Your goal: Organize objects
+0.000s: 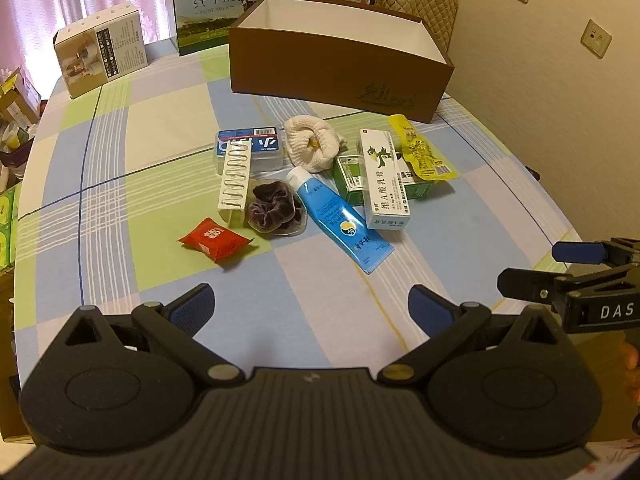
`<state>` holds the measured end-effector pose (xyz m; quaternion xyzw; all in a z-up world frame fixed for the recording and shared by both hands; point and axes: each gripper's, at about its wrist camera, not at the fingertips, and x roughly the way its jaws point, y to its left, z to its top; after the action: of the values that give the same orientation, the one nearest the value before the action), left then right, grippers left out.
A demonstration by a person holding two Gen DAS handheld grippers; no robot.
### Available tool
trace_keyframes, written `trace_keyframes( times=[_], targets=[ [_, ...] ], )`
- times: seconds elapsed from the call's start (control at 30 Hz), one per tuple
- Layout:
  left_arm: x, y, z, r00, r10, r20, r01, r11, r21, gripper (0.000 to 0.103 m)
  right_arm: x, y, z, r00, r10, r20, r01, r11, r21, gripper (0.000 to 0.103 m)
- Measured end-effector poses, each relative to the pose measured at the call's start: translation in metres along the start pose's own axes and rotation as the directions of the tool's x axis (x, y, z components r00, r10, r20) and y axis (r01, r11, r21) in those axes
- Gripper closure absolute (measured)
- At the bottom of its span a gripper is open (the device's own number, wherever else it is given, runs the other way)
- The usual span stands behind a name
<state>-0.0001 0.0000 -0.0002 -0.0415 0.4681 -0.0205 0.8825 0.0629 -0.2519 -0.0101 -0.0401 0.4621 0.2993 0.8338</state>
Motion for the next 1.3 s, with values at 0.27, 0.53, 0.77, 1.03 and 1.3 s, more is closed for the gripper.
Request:
trace_keyframes(
  times=[0.27, 0.53, 0.77, 1.03, 1.3],
  targets=[
    [0.0, 0.0, 0.0, 1.0, 0.001, 0.002, -0.001, 1.0, 0.001, 0.001, -0.001, 0.0, 0.001, 1.0, 0.001, 0.001, -0.001, 1.0, -0.003, 0.002],
    [-0.003, 0.011, 0.001, 1.0, 0.001, 0.003, -0.002, 1.0, 0.002, 0.001, -0.001, 0.003, 0.003, 1.0, 0.002, 0.001, -0.002, 1.0, -0.007, 0.002],
    [-0.002, 0.009, 0.002, 1.0, 0.002, 0.001, -0.002, 1.0, 0.0, 0.001, -0.001, 0.002, 0.002, 1.0, 0.002, 0.0, -0.002, 1.0, -0.007, 0.002],
    [-0.002, 0.008, 0.002, 1.0, 0.003, 0.001, -0.003, 1.0, 0.001, 0.001, -0.001, 0.001, 0.002, 1.0, 0.003, 0.001, -0.003, 1.0, -0.007, 0.002],
    [-0.002, 0.008, 0.002, 1.0, 0.005, 0.0, -0.005, 1.0, 0.0, 0.001, -0.002, 0.001, 0.001, 1.0, 0.004, 0.0, -0.004, 1.0, -0.008, 0.002]
  ],
)
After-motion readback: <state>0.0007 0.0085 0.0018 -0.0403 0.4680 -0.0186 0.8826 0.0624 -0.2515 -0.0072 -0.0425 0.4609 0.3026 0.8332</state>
